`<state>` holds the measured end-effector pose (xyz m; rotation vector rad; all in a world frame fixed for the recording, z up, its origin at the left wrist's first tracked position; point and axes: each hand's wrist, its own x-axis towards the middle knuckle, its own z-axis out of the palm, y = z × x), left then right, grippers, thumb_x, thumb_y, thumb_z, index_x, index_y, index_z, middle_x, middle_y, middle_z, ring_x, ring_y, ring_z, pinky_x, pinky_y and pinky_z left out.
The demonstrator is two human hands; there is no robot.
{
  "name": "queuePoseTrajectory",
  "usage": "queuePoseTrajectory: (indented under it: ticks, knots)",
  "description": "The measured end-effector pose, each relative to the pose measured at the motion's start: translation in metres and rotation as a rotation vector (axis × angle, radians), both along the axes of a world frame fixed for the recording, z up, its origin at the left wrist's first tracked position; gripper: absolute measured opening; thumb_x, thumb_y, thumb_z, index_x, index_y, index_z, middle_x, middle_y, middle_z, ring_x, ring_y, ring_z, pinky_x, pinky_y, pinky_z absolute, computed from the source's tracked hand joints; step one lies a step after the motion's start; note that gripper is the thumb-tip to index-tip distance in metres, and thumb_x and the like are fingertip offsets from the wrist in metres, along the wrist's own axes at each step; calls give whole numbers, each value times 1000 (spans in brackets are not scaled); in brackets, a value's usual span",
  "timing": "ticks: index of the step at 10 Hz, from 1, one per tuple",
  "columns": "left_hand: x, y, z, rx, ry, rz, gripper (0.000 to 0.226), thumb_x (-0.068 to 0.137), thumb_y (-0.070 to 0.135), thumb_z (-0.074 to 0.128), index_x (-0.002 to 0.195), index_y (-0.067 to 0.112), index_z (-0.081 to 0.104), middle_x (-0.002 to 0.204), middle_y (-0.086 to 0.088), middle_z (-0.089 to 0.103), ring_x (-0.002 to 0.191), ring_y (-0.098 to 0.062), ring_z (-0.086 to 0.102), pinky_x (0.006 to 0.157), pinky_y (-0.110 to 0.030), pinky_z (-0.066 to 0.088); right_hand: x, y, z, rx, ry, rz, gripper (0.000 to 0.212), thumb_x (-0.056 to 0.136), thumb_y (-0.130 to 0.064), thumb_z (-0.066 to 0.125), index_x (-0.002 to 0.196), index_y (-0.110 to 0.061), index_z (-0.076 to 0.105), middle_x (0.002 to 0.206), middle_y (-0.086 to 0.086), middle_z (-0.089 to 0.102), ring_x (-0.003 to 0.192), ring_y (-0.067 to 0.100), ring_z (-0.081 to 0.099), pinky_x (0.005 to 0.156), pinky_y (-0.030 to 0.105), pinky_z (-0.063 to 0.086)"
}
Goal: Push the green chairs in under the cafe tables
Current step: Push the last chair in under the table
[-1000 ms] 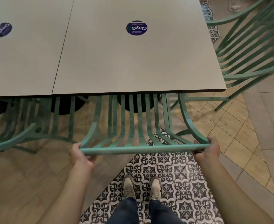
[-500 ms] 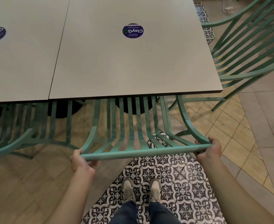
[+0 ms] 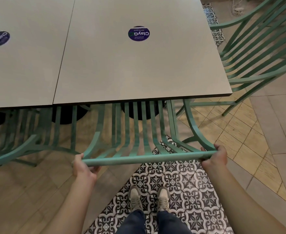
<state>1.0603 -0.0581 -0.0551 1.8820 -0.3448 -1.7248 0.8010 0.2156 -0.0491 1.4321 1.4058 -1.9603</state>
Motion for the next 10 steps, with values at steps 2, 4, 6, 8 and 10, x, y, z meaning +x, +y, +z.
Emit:
queuePoseTrajectory:
  ticks: [2, 4, 6, 8, 10]
  knots:
    - [5, 2, -5, 9, 4, -21, 46, 87, 30, 53, 128, 11, 50, 112, -12, 57, 82, -25, 60, 63, -38, 52, -2, 2, 2, 9, -7, 12, 7, 86, -21, 56, 91, -16, 53, 105, 10, 56, 100, 23, 61, 69, 37, 53]
    - [9, -2, -8, 11, 21, -48, 48, 88, 31, 52, 131, 11, 49, 114, -13, 59, 87, -29, 62, 67, -41, 53, 1, 4, 2, -19, -15, 63, 13, 87, -25, 56, 96, -17, 53, 112, 11, 57, 102, 21, 61, 92, 46, 50]
    - [11, -8, -9, 1, 27, -76, 46, 89, 32, 51, 131, 12, 49, 117, -14, 60, 91, -31, 63, 67, -41, 53, 7, 3, 6, -56, 13, 77, 19, 89, -26, 55, 104, -15, 53, 115, 11, 53, 102, 23, 57, 82, 45, 52]
    - [27, -7, -7, -59, -55, -189, 57, 82, 52, 60, 128, 19, 51, 117, -9, 61, 104, -29, 62, 92, -47, 51, 10, 10, 11, -40, 30, 189, 35, 89, -34, 57, 117, -15, 49, 117, 12, 55, 105, 28, 57, 93, 51, 49]
    - [34, -30, 20, -437, -431, -424, 39, 90, 40, 58, 117, 11, 60, 114, -8, 61, 104, -25, 56, 91, -34, 43, 15, 19, 27, 343, 174, 440, 43, 91, -37, 57, 125, -12, 50, 118, 7, 54, 101, 20, 50, 82, 35, 40]
